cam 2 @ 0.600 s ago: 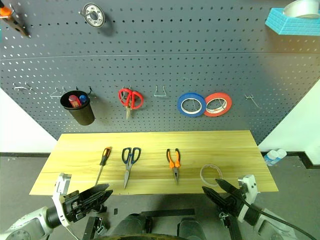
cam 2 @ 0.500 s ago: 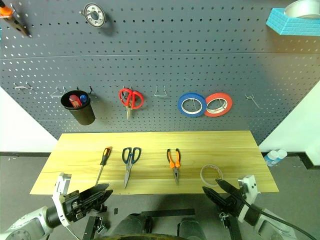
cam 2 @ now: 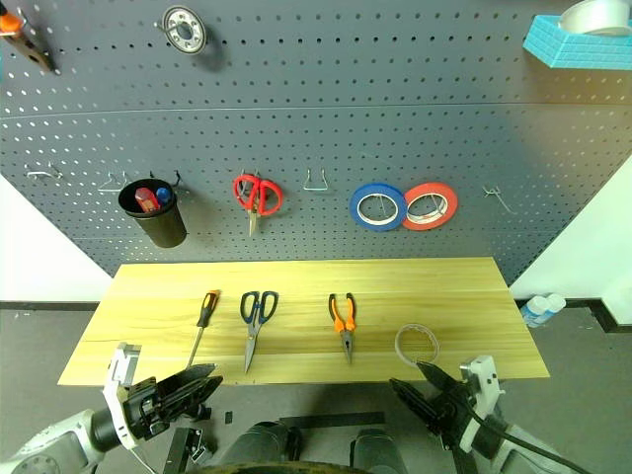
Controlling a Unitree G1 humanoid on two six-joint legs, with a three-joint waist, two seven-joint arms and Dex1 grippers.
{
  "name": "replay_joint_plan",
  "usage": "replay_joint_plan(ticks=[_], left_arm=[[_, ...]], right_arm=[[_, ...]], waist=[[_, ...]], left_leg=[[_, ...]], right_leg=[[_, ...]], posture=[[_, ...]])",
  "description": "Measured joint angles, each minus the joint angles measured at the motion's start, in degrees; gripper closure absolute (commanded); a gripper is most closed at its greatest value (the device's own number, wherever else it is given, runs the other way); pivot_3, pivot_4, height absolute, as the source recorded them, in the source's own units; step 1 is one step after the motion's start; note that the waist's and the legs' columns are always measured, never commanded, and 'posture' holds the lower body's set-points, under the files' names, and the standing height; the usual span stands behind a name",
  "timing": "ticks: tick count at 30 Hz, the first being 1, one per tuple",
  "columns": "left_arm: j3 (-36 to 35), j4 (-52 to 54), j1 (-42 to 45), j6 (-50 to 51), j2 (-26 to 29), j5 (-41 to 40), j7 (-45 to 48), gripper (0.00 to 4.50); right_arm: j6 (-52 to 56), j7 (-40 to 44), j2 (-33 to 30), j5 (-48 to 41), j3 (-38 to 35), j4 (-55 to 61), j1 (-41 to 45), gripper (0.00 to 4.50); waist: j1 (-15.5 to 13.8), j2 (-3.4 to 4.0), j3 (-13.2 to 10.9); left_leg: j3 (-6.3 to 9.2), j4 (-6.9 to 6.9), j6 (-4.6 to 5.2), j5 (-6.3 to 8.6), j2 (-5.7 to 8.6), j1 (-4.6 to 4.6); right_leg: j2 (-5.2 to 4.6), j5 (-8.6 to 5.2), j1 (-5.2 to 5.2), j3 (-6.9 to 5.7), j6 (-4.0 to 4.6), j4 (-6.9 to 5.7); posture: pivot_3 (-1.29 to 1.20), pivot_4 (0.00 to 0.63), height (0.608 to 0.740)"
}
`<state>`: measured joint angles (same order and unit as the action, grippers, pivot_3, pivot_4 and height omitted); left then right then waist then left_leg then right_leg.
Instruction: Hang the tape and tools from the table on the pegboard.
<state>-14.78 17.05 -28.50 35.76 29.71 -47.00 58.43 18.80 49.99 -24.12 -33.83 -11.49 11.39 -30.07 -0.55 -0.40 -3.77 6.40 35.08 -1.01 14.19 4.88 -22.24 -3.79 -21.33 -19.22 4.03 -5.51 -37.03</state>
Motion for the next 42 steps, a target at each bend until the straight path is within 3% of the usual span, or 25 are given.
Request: replay_joint_plan(ticks=[13, 17, 24, 25, 27, 30, 35, 42], left_arm=[[-3.00, -11.66, 9.55, -3.93, 1.97, 2.05, 0.06, 1.20], [-1.32, -3.98, 4.96, -6.57, 2.33, 3.59, 2.25, 1.20], [8.10, 1.40, -5.26, -20.55, 0.59, 15.72, 3.98, 1.20], [9.93, -0.76, -0.97, -20.25, 0.56, 16.94, 3.67, 1.20], [13.35, -12.67, 19.55, -17.74, -1.80, 20.26, 1.23, 1.20], [14.98, -20.07, 34.13, -17.41, -2.36, 23.32, -0.71, 1.20], [18.29, -26.25, 36.35, -18.18, -5.00, 27.24, -3.56, 1.20], [19.31, -25.93, 38.33, -17.71, -4.88, 27.79, -2.26, 1.20]], right_arm=[[-0.06, -9.48, 2.90, 3.99, 1.72, -1.95, 9.75, 0.00], [-0.56, -10.22, 2.92, 4.37, 1.60, -3.07, 10.24, 0.00], [-2.20, -14.09, 3.48, 6.23, 0.62, -5.53, 13.22, 0.00], [-2.63, -15.13, 3.61, 6.69, -0.25, -6.01, 13.29, 0.00], [-3.01, -17.80, 4.41, 8.04, -0.55, -7.56, 15.63, 0.00], [-4.52, -21.65, 5.56, 9.99, -0.68, -7.23, 18.39, 0.00], [-4.48, -26.66, 6.15, 11.75, -2.62, -8.45, 19.11, 0.00], [-4.46, -27.76, 6.37, 12.75, -2.10, -8.44, 20.94, 0.00]], waist=[[-0.06, -0.06, 0.04], [0.60, -0.04, 0.04], [1.14, 0.01, 0.05], [0.08, 0.24, -0.05], [-2.24, 0.49, -0.16], [-0.97, 0.20, 0.28], [3.23, 0.16, 0.27], [3.02, 0.17, 0.24]], left_leg=[[0.04, -0.03, -0.02, 0.07, 0.03, 0.01], [0.02, -0.04, -0.04, 0.11, 0.01, 0.01], [0.02, -0.01, -0.05, 0.11, 0.00, 0.03], [0.10, 0.04, -0.05, 0.10, 0.01, 0.04], [0.14, 0.10, -0.37, -0.17, -0.15, -0.13], [0.06, 0.08, -0.51, -0.59, -0.51, 0.05], [-0.14, -0.06, -0.15, -0.36, -0.51, -0.13], [-0.09, 0.02, -0.15, -0.35, -0.53, -0.01]], right_leg=[[0.02, 0.14, -0.09, -0.03, -0.26, -0.05], [0.03, 0.14, -0.08, 0.00, -0.26, -0.04], [0.03, 0.05, -0.01, -0.01, -0.08, -0.02], [0.02, 0.03, 0.12, -0.13, -0.04, 0.03], [-0.04, 0.08, 0.16, -0.72, 0.03, -0.20], [0.30, 0.69, 0.18, -0.78, -0.19, -0.18], [0.31, 0.64, -0.13, -0.35, -0.30, -0.28], [0.32, 0.64, -0.11, -0.34, -0.31, -0.25]], posture=[[-0.03, 0.060, 0.738], [-0.04, 0.056, 0.738], [-0.05, 0.056, 0.738], [-0.06, 0.059, 0.738], [-0.06, 0.062, 0.738], [-0.07, 0.065, 0.738], [-0.06, 0.066, 0.738], [-0.07, 0.070, 0.738]])
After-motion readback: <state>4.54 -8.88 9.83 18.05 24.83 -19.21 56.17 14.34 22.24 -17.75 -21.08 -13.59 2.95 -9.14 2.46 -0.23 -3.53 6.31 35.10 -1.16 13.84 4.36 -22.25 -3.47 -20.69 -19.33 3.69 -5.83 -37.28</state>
